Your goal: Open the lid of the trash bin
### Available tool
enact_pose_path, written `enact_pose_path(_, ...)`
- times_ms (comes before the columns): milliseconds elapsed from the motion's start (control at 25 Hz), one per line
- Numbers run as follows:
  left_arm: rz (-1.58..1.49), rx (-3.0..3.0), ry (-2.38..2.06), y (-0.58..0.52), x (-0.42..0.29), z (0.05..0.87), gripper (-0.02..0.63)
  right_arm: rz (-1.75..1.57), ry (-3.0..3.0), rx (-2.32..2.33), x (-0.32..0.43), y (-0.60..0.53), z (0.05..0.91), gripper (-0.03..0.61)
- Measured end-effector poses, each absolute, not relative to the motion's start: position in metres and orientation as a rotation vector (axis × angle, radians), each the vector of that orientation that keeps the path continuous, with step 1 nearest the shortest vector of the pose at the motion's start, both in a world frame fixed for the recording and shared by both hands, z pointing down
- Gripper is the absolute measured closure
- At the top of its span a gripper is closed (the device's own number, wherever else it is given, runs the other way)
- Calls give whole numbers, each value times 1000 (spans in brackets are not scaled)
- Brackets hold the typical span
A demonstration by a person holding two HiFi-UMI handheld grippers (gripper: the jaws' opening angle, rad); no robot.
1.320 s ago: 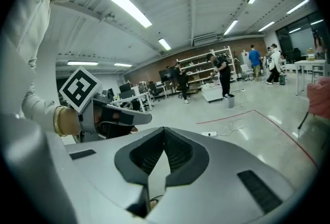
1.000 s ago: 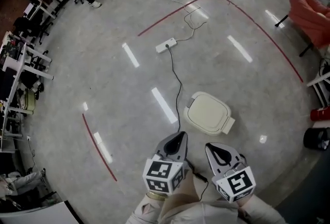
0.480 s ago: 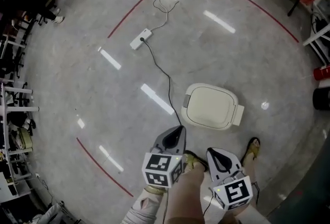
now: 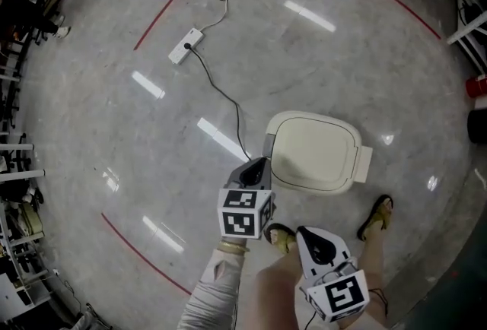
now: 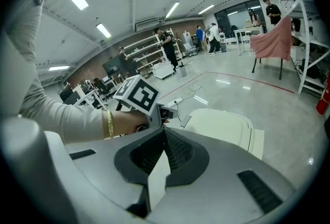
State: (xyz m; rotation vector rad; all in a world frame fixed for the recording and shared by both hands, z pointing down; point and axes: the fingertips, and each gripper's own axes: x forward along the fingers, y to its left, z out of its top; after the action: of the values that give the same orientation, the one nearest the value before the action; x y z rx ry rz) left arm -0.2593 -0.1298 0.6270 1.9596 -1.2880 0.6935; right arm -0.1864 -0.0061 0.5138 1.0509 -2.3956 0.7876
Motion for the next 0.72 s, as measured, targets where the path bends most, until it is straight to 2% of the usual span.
enact_pose_path(320, 768, 1933, -1274, -154, -272, 684, 609, 827, -2369, 981, -193, 16, 540, 578)
enact_pose_path(720, 840, 1901, -1262, -158, -269, 703, 609, 864, -2360, 945, -194, 22, 545, 578)
